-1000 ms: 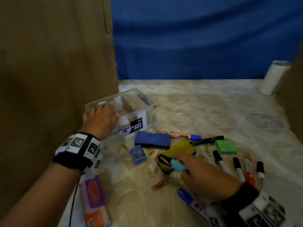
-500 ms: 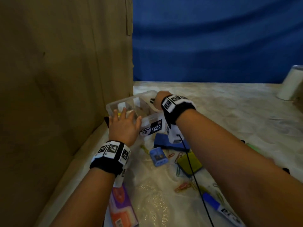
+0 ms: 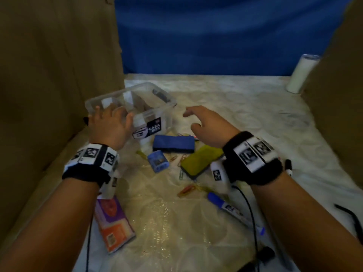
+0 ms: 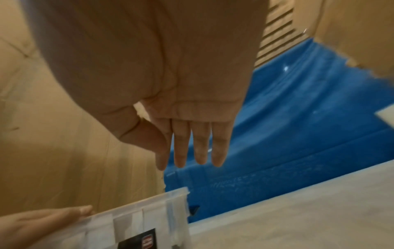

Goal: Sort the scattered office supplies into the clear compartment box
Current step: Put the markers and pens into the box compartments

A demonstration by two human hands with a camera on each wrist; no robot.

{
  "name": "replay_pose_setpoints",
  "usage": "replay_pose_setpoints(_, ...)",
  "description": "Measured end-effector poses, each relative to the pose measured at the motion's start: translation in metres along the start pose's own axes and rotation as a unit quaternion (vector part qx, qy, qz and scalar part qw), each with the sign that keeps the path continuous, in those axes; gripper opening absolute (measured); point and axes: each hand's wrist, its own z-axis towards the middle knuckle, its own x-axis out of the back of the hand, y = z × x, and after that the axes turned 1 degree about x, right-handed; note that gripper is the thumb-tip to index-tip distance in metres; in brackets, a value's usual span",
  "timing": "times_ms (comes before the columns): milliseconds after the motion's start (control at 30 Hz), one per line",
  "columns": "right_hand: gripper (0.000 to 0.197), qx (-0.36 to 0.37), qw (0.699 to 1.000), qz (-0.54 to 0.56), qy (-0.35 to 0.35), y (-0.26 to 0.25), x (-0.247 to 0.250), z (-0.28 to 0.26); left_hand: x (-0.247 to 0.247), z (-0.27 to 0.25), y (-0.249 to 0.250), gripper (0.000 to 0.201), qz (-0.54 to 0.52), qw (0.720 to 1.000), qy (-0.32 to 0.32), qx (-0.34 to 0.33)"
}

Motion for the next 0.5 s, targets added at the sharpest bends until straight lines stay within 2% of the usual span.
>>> replay_pose_setpoints(67, 0.037, -0.002, 1.000, -0.020, 0.006, 0.015, 0.010, -0.034, 0.005, -0.005, 0.006, 0.058, -0.015, 0.999, -0.003, 0.037)
replay_pose_setpoints(133, 0.031, -0.017, 0.999, -0.038, 0.012, 0.033, 0.018, -0.063, 0.015, -0.013, 0.016, 0.059, 0.000, 0.999, -0.001, 0.038)
replay_pose_setpoints(233, 0.022, -0.050, 0.996, -0.068, -0.005, 0.055, 0.027, -0.098, 0.022, -0.035, 0.047, 0.061, -0.014, 0.999, 0.012, -0.050)
replay_pose_setpoints(300, 0.016, -0.061, 0.992, -0.100, -0.051, 0.061, 0.030, -0.116, 0.026, -0.065, 0.083, 0.052, -0.062, 0.985, 0.004, -0.163)
replay_pose_setpoints(333, 0.013, -0.053, 0.988, -0.118, -0.082, 0.061, 0.031, -0.125, 0.025, -0.082, 0.103, 0.044, -0.089, 0.968, -0.026, -0.231)
replay_pose_setpoints(400, 0.011, -0.015, 0.980, -0.132, -0.151, 0.057, 0.027, -0.140, 0.017, -0.114, 0.137, 0.036, -0.105, 0.921, -0.131, -0.351)
replay_pose_setpoints(467, 0.014, 0.034, 0.967, -0.104, -0.230, 0.050, 0.017, -0.152, 0.004, -0.138, 0.163, 0.028, -0.078, 0.882, -0.236, -0.401)
replay_pose_setpoints(500, 0.017, 0.054, 0.958, -0.091, -0.267, 0.048, 0.011, -0.157, -0.003, -0.146, 0.171, 0.025, -0.062, 0.866, -0.265, -0.419)
